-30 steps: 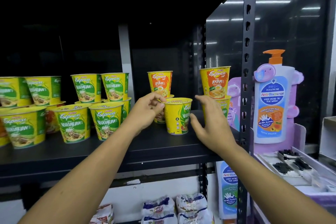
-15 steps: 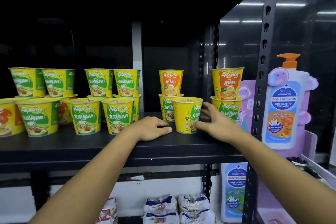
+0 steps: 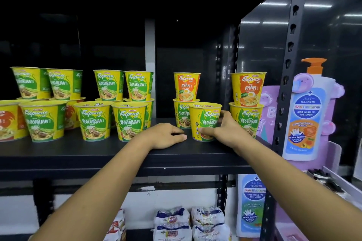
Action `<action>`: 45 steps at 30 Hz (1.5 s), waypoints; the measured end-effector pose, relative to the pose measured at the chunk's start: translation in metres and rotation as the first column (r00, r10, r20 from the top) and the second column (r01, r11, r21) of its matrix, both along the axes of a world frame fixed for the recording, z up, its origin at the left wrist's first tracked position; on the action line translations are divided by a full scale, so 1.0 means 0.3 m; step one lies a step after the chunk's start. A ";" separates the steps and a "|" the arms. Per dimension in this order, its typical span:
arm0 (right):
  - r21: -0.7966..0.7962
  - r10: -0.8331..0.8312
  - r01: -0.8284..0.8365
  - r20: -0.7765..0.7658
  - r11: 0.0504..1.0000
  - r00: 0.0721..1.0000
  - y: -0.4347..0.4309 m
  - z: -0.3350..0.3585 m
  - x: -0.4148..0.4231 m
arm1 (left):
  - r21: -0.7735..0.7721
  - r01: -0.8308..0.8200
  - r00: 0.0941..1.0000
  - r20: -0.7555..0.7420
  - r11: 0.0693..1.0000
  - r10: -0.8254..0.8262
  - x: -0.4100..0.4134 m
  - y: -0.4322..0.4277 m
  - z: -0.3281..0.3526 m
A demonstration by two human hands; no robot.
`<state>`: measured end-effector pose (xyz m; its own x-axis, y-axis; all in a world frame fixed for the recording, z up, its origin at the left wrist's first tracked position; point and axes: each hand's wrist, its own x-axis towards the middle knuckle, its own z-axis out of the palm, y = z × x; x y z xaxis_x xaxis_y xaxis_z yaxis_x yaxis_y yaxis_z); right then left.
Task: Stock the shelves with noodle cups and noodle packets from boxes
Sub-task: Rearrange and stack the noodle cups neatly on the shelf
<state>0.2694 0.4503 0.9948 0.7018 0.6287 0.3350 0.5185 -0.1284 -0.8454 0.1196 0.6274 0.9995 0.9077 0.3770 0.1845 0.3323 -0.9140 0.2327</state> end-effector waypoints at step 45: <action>-0.014 -0.326 0.344 0.282 0.939 0.902 0.044 -0.032 -0.057 | -0.630 -0.020 0.865 0.378 0.776 0.329 0.193 0.075 0.143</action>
